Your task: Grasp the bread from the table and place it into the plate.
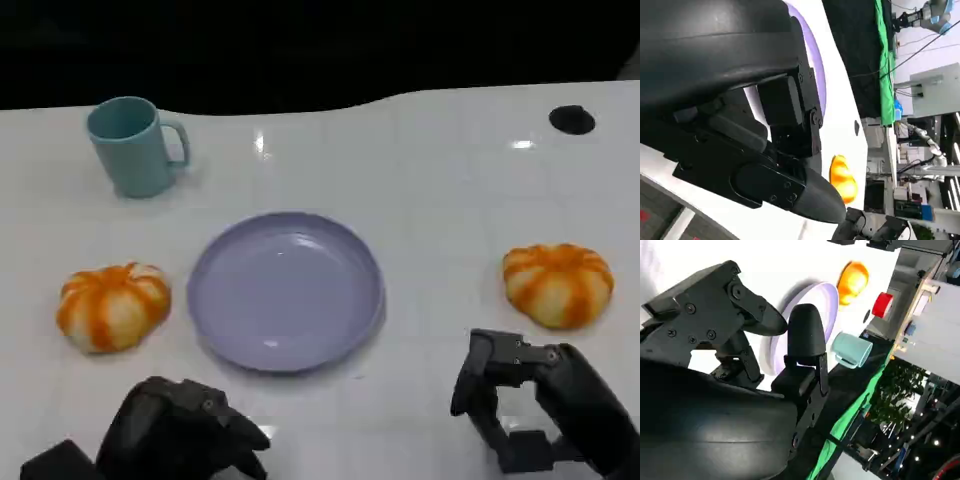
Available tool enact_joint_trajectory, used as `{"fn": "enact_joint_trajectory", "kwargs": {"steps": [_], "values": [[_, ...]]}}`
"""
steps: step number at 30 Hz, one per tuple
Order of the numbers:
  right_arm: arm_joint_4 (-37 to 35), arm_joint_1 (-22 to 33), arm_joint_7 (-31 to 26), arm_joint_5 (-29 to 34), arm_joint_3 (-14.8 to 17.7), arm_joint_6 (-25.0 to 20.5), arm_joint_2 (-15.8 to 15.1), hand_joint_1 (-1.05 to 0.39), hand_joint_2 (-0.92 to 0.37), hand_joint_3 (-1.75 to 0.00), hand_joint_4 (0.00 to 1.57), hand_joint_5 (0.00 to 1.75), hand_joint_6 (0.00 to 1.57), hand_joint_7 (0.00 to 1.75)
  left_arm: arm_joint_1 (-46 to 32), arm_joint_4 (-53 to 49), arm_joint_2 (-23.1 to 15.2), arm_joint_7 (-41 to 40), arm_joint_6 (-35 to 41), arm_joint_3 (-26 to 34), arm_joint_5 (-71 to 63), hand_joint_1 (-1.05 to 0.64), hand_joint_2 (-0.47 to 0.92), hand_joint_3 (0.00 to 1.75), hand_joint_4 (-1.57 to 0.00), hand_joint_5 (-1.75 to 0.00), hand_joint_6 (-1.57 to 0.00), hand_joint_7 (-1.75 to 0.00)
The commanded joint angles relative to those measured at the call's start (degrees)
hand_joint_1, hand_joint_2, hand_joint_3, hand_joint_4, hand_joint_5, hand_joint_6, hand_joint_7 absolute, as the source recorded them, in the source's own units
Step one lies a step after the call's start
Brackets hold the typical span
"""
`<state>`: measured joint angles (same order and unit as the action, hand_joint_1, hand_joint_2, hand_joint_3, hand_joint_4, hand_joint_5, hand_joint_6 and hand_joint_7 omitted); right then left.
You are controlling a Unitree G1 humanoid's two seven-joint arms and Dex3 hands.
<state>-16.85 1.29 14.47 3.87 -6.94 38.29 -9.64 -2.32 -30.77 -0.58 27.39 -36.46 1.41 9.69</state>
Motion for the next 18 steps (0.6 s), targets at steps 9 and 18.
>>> {"fn": "enact_joint_trajectory", "kwargs": {"steps": [9,18], "values": [[-0.4,-0.4,-0.2,0.0,0.4,0.8,-0.5,-0.16,-0.46,-1.22,0.82,1.75,0.75,1.42,0.1,-0.2,-1.0,-0.1,-0.2,0.4,0.3,-1.05,0.91,0.0,-1.42,-0.7,-1.57,-0.25],[-0.2,-0.3,-0.1,-0.1,0.4,0.6,-0.5,-0.16,-0.47,-1.22,0.82,1.75,0.75,1.42,0.2,-0.5,-1.0,0.1,-0.6,0.4,0.4,-1.05,0.91,0.0,-1.42,-0.7,-1.57,-0.25]]}}
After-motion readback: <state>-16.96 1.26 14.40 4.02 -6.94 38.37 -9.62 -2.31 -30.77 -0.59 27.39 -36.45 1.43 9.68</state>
